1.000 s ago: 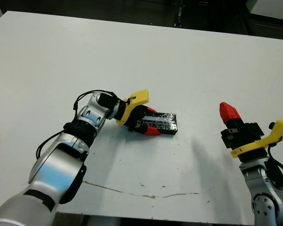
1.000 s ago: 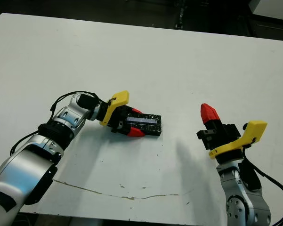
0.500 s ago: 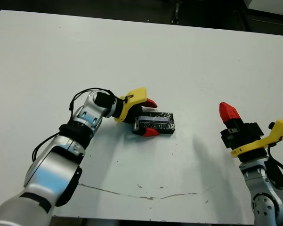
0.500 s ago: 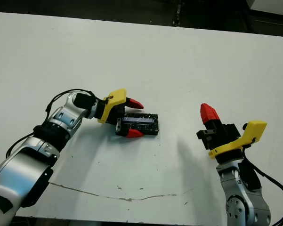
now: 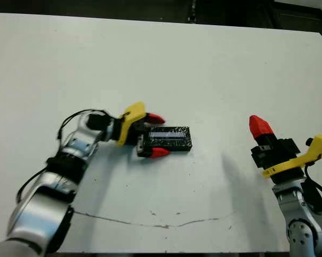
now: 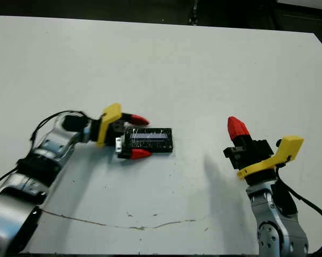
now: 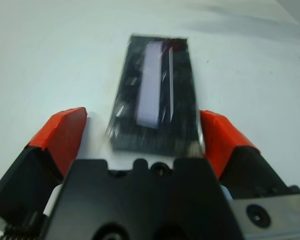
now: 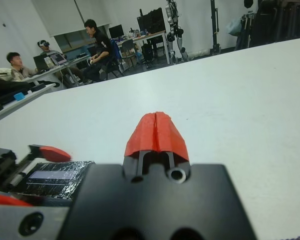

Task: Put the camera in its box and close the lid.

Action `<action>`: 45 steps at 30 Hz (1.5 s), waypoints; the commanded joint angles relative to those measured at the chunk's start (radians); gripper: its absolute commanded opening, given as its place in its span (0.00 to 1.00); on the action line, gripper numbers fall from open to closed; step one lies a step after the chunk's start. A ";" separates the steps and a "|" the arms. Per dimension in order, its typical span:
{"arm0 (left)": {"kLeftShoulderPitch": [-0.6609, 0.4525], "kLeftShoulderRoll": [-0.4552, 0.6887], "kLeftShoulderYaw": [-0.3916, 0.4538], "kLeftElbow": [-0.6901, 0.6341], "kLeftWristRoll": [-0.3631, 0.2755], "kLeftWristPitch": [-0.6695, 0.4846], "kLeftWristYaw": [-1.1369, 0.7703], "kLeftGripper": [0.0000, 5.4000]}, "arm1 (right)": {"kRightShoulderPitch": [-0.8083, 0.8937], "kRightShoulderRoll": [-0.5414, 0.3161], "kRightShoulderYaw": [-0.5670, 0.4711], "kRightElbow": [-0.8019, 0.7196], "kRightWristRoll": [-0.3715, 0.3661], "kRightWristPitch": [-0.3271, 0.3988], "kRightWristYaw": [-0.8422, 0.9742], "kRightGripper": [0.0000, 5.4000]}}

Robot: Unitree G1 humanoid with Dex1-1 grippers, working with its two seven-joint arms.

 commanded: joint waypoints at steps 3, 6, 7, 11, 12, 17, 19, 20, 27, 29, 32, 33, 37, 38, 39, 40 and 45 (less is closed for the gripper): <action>0.107 0.104 0.084 -0.091 -0.062 0.083 0.020 1.00 | 0.006 -0.017 -0.004 -0.006 0.006 0.015 -0.002 0.00; 0.141 0.142 0.128 -0.144 -0.089 0.099 0.045 1.00 | 0.005 -0.018 -0.002 -0.002 0.010 0.011 0.006 0.00; 0.150 0.150 0.140 -0.158 -0.098 0.102 0.052 1.00 | 0.004 -0.018 -0.001 -0.001 0.011 0.012 0.006 0.00; 0.166 0.177 0.181 -0.175 -0.134 0.090 0.048 1.00 | 0.004 -0.017 0.000 0.000 0.011 0.010 0.007 0.00; 0.170 0.180 0.191 -0.183 -0.142 0.087 0.053 1.00 | 0.004 -0.017 0.001 0.001 0.008 0.007 0.007 0.00; 0.197 0.160 0.274 -0.271 -0.239 0.165 0.127 1.00 | 0.004 -0.015 0.001 0.002 0.016 0.015 0.004 0.00; 0.214 0.147 0.304 -0.314 -0.277 0.191 0.171 1.00 | 0.003 -0.016 0.001 0.005 0.018 0.013 0.006 0.00; 0.227 0.136 0.318 -0.347 -0.289 0.199 0.209 1.00 | 0.003 -0.017 0.001 0.005 0.019 0.014 0.006 0.00; 0.335 -0.048 0.356 -0.622 -0.380 0.242 0.526 0.84 | 0.004 -0.017 0.004 0.007 0.015 0.008 0.006 0.00; 0.345 -0.093 0.339 -0.659 -0.388 0.222 0.567 0.78 | 0.004 -0.015 0.005 0.006 0.016 0.008 0.005 0.00; 0.353 -0.134 0.306 -0.692 -0.366 0.188 0.612 0.70 | 0.005 -0.015 0.005 0.005 0.014 0.007 0.002 0.00; 0.356 -0.144 0.294 -0.701 -0.358 0.181 0.629 0.67 | 0.005 -0.015 0.005 0.004 0.013 0.007 0.002 0.00; 0.379 -0.188 0.270 -0.724 -0.335 0.151 0.702 0.55 | 0.005 -0.015 0.002 0.007 0.021 0.009 0.005 0.00; 0.386 -0.197 0.272 -0.726 -0.335 0.141 0.717 0.53 | 0.005 -0.015 0.001 0.007 0.022 0.010 0.005 0.00; 0.396 -0.208 0.277 -0.725 -0.335 0.124 0.731 0.50 | 0.005 -0.015 -0.001 0.003 0.023 0.015 -0.002 0.00; 0.409 -0.221 0.282 -0.732 -0.330 0.111 0.758 0.47 | 0.005 -0.014 -0.002 0.000 0.023 0.017 -0.008 0.00; 0.463 -0.261 0.298 -0.759 -0.296 0.061 0.867 0.32 | 0.010 0.000 -0.001 -0.024 -0.002 0.007 -0.055 0.00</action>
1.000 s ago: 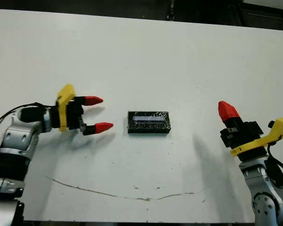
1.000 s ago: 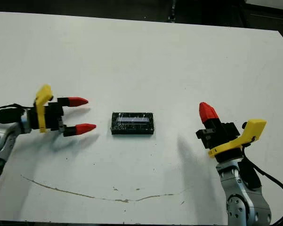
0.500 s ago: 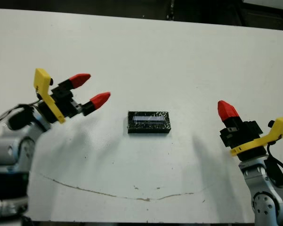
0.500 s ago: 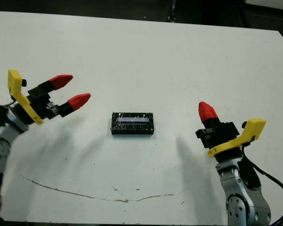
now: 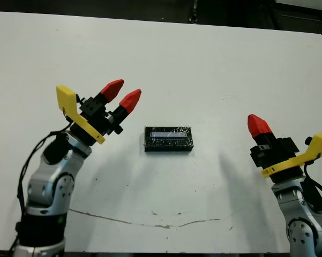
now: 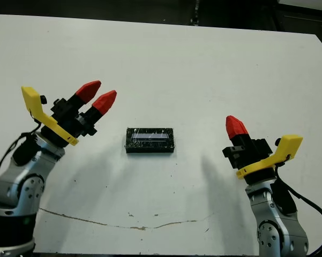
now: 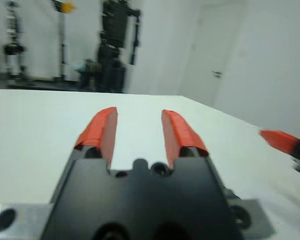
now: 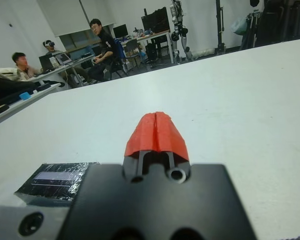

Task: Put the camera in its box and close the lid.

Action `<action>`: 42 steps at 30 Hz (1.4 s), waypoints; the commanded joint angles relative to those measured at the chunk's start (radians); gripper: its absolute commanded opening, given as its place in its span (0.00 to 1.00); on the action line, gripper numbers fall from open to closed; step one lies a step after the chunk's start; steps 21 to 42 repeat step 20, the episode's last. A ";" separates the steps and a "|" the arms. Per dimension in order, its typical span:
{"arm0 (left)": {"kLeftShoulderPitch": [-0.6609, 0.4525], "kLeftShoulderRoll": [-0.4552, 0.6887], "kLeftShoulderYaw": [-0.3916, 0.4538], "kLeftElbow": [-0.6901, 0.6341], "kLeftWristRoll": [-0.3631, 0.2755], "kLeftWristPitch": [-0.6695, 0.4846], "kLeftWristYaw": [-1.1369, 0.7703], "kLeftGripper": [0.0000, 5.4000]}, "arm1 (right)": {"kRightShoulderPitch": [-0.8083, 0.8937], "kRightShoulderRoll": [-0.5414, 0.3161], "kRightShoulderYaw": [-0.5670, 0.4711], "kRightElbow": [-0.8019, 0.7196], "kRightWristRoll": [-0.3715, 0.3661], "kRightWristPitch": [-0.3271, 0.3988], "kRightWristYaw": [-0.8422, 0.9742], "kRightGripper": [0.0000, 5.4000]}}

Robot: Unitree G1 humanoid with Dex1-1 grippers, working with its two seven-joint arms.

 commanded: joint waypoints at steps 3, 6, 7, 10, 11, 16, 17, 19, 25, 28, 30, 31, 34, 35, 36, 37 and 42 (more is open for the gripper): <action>0.068 -0.032 0.022 -0.014 0.022 -0.066 0.070 0.24 | 0.024 0.033 0.005 -0.038 -0.072 -0.045 -0.076 0.00; 0.103 -0.048 0.024 -0.018 0.047 -0.121 0.096 0.16 | 0.033 0.057 0.021 -0.043 -0.146 -0.111 -0.099 0.00; 0.115 -0.054 0.024 -0.014 0.059 -0.151 0.100 0.14 | 0.034 0.063 0.024 -0.043 -0.155 -0.121 -0.102 0.00; 0.148 -0.067 0.023 0.001 0.088 -0.225 0.110 0.04 | 0.034 0.074 0.028 -0.038 -0.166 -0.139 -0.102 0.00; 0.160 -0.074 0.023 -0.001 0.092 -0.230 0.121 0.02 | 0.034 0.077 0.030 -0.041 -0.166 -0.137 -0.104 0.00; 0.192 -0.088 0.017 -0.032 0.090 -0.215 0.170 0.00 | 0.034 0.073 0.034 -0.048 -0.153 -0.120 -0.105 0.00; 0.193 -0.087 0.016 -0.036 0.089 -0.215 0.174 0.00 | 0.033 0.072 0.034 -0.048 -0.148 -0.118 -0.104 0.00; 0.194 -0.087 0.015 -0.035 0.088 -0.225 0.177 0.00 | 0.032 0.070 0.034 -0.046 -0.145 -0.116 -0.103 0.00; 0.195 -0.088 0.014 -0.036 0.089 -0.227 0.181 0.00 | 0.032 0.069 0.034 -0.045 -0.145 -0.116 -0.102 0.00; 0.195 -0.088 0.014 -0.036 0.089 -0.227 0.181 0.00 | 0.032 0.069 0.034 -0.045 -0.145 -0.116 -0.102 0.00; 0.195 -0.088 0.014 -0.036 0.089 -0.227 0.181 0.00 | 0.032 0.069 0.034 -0.045 -0.145 -0.116 -0.102 0.00; 0.195 -0.088 0.014 -0.036 0.089 -0.227 0.181 0.00 | 0.032 0.069 0.034 -0.045 -0.145 -0.116 -0.102 0.00; 0.195 -0.088 0.014 -0.036 0.089 -0.227 0.181 0.00 | 0.032 0.069 0.034 -0.045 -0.145 -0.116 -0.102 0.00; 0.195 -0.088 0.014 -0.036 0.089 -0.227 0.181 0.00 | 0.032 0.069 0.034 -0.045 -0.145 -0.116 -0.102 0.00; 0.195 -0.088 0.014 -0.036 0.089 -0.227 0.181 0.00 | 0.032 0.069 0.034 -0.045 -0.145 -0.116 -0.102 0.00; 0.195 -0.088 0.014 -0.036 0.089 -0.227 0.181 0.00 | 0.032 0.069 0.034 -0.045 -0.145 -0.116 -0.102 0.00; 0.195 -0.088 0.014 -0.036 0.089 -0.227 0.181 0.00 | 0.032 0.069 0.034 -0.045 -0.145 -0.116 -0.102 0.00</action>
